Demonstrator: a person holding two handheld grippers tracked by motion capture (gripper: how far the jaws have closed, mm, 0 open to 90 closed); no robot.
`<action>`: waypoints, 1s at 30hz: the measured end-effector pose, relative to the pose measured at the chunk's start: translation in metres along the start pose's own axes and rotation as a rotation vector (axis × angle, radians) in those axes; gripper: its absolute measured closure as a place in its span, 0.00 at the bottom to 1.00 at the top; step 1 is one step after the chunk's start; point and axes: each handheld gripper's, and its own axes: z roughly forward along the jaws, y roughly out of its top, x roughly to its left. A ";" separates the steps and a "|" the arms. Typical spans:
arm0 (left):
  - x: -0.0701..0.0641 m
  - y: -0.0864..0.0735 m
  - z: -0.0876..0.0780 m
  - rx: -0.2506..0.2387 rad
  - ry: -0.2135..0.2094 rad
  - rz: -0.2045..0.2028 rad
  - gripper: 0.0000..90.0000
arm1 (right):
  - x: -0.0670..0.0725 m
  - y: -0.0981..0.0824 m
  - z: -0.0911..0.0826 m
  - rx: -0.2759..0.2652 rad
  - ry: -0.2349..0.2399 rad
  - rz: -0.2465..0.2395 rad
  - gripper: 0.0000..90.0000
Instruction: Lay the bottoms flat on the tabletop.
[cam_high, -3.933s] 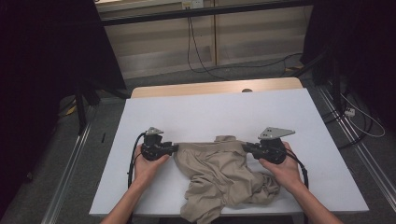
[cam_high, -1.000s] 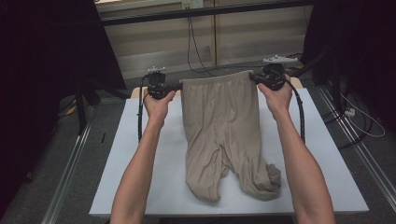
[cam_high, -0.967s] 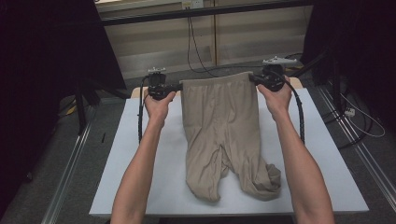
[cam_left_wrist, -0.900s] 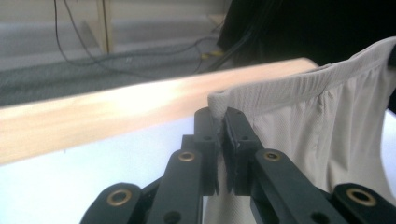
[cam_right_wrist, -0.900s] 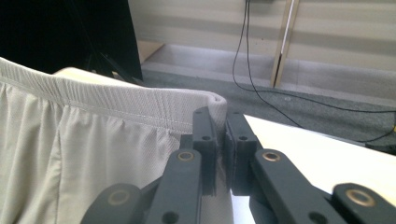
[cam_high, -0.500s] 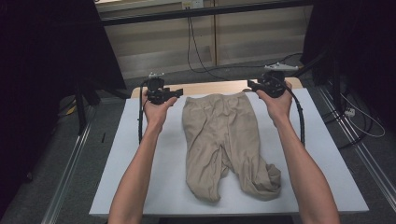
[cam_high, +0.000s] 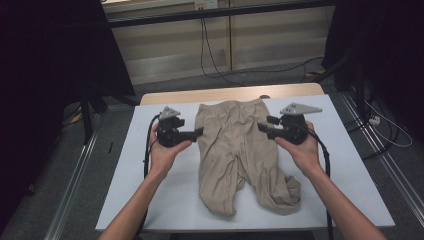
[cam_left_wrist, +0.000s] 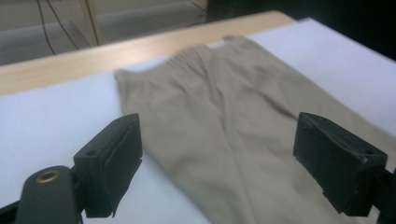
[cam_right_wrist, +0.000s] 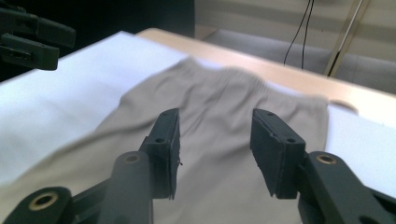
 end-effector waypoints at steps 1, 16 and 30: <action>-0.006 -0.008 -0.002 0.018 -0.009 0.000 0.20 | 0.006 -0.007 -0.005 0.001 0.000 -0.006 0.55; -0.076 -0.077 -0.061 0.131 -0.170 0.128 0.33 | 0.090 -0.078 -0.057 0.164 0.174 -0.125 0.72; -0.117 -0.121 -0.065 0.298 -0.267 0.258 0.46 | 0.110 -0.122 -0.050 0.318 0.173 -0.164 0.70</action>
